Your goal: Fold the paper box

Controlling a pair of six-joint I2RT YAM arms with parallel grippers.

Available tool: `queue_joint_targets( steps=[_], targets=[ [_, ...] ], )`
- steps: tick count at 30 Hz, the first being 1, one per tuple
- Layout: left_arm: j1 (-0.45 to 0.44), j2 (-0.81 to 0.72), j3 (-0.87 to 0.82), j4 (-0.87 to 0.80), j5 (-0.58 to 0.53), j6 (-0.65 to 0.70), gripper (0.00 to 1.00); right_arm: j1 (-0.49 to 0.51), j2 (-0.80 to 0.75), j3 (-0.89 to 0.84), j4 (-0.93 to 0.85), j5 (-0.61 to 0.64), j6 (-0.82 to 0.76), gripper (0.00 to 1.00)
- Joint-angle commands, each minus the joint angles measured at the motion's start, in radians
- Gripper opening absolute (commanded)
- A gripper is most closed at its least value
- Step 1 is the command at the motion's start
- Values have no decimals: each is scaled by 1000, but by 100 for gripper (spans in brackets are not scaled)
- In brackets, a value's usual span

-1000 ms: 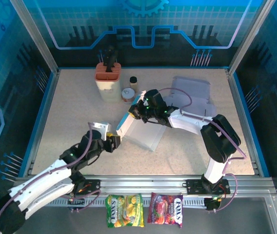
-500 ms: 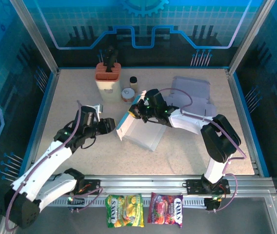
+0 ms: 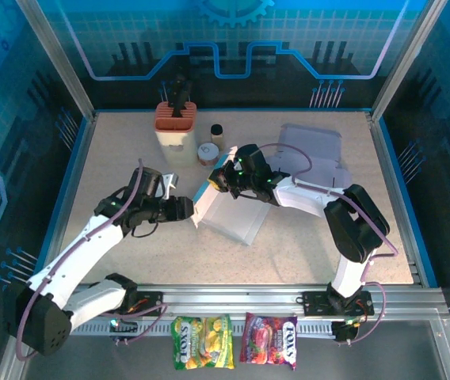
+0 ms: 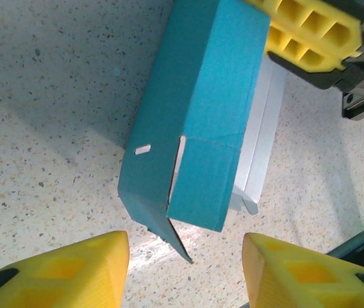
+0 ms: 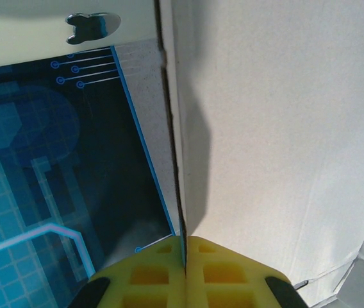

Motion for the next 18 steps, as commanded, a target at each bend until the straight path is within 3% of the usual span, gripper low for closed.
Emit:
queue_joint_targets(
  steps=[1, 11, 18],
  targets=[
    [9, 15, 22, -28, 5, 41, 50, -11, 24, 21, 2, -18, 15, 0],
    [11, 45, 37, 4, -20, 55, 50, -11, 31, 18, 13, -22, 23, 0],
    [57, -24, 57, -11, 4, 26, 53, -12, 31, 19, 12, -21, 22, 0]
  ],
)
